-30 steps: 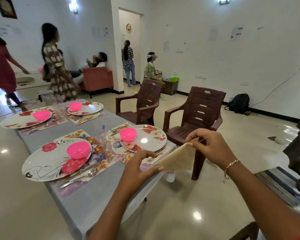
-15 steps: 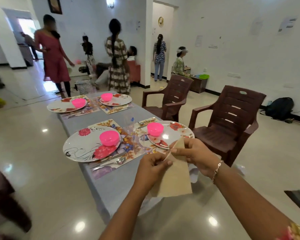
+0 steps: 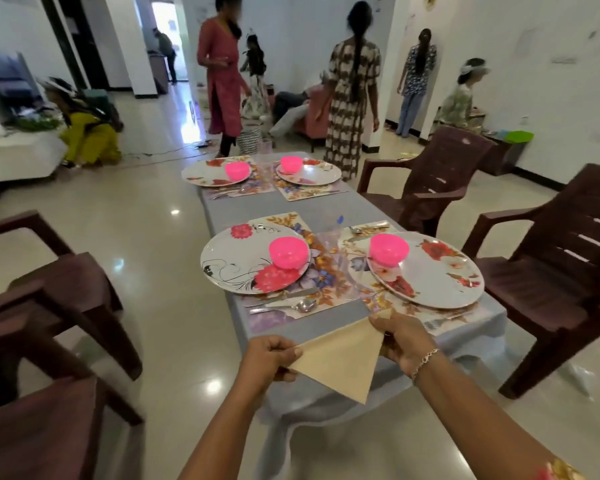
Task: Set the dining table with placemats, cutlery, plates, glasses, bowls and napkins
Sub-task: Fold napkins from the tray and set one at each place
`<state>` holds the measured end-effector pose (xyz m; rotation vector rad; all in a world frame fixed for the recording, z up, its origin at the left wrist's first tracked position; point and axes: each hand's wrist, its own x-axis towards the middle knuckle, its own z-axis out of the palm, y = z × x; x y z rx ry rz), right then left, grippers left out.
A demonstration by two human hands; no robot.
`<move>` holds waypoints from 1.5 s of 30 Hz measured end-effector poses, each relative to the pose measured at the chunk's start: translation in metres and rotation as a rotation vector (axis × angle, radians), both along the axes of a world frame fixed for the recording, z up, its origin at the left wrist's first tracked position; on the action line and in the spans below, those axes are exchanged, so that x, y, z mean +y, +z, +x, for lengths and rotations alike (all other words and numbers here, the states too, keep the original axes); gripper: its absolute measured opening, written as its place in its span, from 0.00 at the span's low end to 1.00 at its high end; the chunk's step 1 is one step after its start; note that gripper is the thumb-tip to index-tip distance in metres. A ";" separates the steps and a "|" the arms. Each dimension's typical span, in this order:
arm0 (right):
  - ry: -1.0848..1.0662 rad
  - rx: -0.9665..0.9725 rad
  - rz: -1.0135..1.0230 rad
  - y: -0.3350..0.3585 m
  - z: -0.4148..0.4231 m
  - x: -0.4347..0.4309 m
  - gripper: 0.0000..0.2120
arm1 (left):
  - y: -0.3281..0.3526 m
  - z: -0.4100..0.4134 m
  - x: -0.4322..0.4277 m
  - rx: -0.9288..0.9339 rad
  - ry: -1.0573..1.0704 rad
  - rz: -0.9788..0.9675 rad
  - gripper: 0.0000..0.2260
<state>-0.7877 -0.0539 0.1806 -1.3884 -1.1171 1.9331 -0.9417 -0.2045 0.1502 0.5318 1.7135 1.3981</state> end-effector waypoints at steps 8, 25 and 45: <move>0.114 -0.247 0.067 -0.069 -0.045 0.057 0.13 | -0.053 -0.041 0.040 -0.048 0.192 -0.213 0.10; 0.443 -0.763 0.585 -0.125 -0.079 0.096 0.03 | -0.096 -0.057 0.087 0.465 0.100 -0.608 0.08; 0.134 -0.800 0.697 -0.117 0.176 -0.035 0.09 | -0.072 0.158 0.072 0.898 -0.445 -0.316 0.06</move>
